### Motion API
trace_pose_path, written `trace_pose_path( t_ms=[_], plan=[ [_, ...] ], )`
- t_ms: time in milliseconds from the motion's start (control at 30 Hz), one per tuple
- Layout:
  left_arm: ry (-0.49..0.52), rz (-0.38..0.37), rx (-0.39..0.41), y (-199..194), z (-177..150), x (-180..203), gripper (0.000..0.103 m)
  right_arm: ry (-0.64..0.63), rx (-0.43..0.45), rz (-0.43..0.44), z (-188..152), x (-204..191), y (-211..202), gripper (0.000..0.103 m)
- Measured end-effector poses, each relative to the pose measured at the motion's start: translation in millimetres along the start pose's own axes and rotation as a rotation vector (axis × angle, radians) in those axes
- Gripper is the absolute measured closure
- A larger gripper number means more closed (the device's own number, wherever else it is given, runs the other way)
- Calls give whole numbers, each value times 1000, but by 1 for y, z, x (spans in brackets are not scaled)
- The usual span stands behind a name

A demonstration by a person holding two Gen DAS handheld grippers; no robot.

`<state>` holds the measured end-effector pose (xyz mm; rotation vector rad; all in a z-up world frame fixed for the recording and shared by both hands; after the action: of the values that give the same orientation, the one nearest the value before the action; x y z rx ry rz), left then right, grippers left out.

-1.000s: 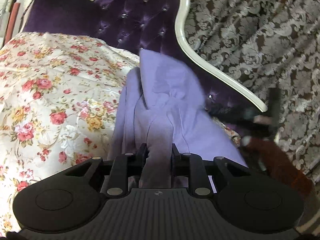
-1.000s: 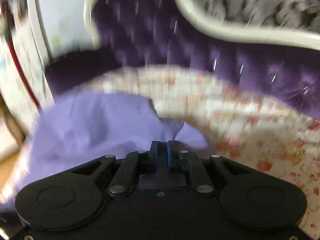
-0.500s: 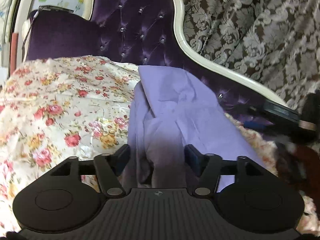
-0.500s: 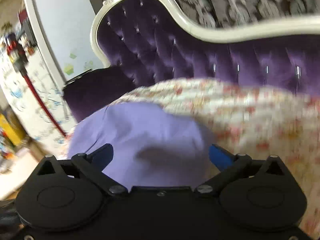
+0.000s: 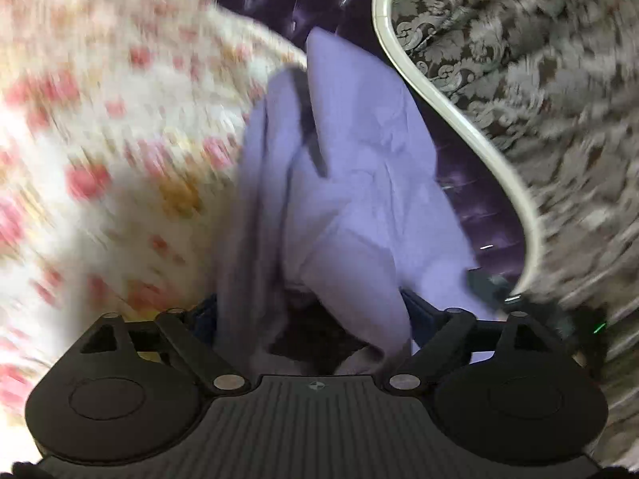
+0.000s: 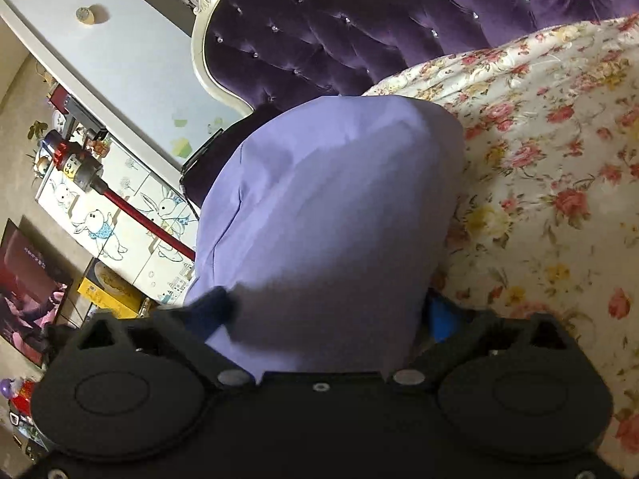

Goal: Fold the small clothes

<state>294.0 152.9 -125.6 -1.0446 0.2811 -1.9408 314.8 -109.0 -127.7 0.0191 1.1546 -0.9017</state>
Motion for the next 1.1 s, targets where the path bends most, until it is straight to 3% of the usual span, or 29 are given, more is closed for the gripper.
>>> trace_pose_path(
  t_ms=[100, 367, 633, 700, 800, 833, 933, 1033, 1067, 1100],
  plan=[
    [90, 7, -21, 6, -4, 18, 18, -49, -7, -21, 1, -4, -10, 33],
    [91, -90, -79, 7, -41, 65, 18, 7, -15, -8, -3, 7, -61, 34],
    [100, -222, -140, -3, -91, 119, 18, 14, -32, -75, -26, 17, -134, 31],
    [130, -166, -104, -8, -99, 118, 18, 17, -31, -84, -35, 21, -139, 27],
    [203, 15, 14, -18, -102, 102, 16, 5, -15, -135, -54, 30, -135, 23],
    [229, 44, 52, -21, -102, 96, 15, -8, 14, -158, -59, 31, -136, 23],
    [211, 54, 76, -26, -106, 87, 12, -110, 122, -201, -70, 19, -148, 20],
    [235, 77, 95, -25, -105, 91, 11, -300, 269, -294, -78, -5, -162, 20],
    [256, 92, 105, -25, -104, 94, 10, -369, 313, -319, -82, -14, -166, 22],
    [280, 108, 116, -26, -103, 97, 10, -427, 336, -336, -85, -21, -168, 45]
  ],
)
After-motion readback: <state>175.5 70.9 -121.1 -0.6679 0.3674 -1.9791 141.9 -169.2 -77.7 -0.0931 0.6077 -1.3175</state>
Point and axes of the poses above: each gripper's, at about its wrist camera, not at the fingertips, and y roughly the way its jaws point, x to its right, z to its top, the point moved 5 cm from there along y, roughly the way its jaws point, and after that the axes turned 12 degrees about y, right-handed, at the moved point
